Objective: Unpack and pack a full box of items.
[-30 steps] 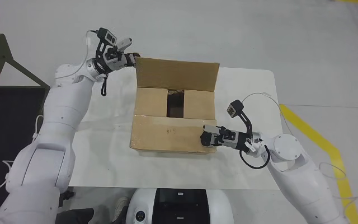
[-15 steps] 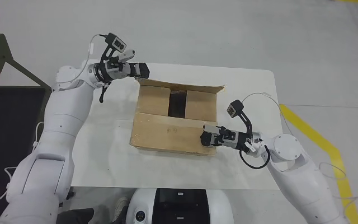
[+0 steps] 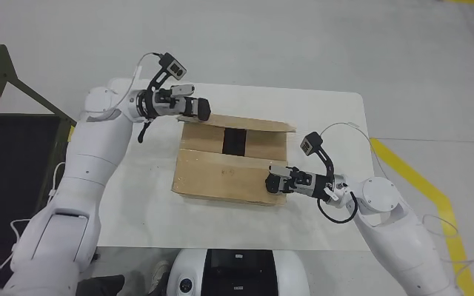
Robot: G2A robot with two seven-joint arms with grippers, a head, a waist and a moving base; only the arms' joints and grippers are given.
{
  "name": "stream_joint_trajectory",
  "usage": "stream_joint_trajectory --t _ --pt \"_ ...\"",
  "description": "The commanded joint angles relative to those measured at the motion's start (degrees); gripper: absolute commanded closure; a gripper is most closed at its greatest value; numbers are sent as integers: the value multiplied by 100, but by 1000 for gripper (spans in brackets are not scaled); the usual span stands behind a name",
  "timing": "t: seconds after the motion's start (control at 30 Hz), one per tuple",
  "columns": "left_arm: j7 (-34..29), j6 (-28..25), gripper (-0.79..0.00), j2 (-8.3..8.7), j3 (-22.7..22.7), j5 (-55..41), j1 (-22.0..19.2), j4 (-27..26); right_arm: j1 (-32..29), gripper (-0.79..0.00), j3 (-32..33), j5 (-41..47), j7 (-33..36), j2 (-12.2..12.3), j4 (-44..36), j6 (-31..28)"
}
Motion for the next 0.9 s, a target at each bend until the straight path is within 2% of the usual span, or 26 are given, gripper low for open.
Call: stream_joint_trajectory --t 0.0,0.53,0.87 --pt "0 11 -785 12 87 12 23 -6 0 -785 0 0 0 0 0 0" --pt "0 223 -785 198 367 233 316 -90 -13 -785 64 120 -96 -8 -227 -24" --pt "1 258 -785 248 287 427 346 -9 378 -785 132 254 -458 -56 -36 169"
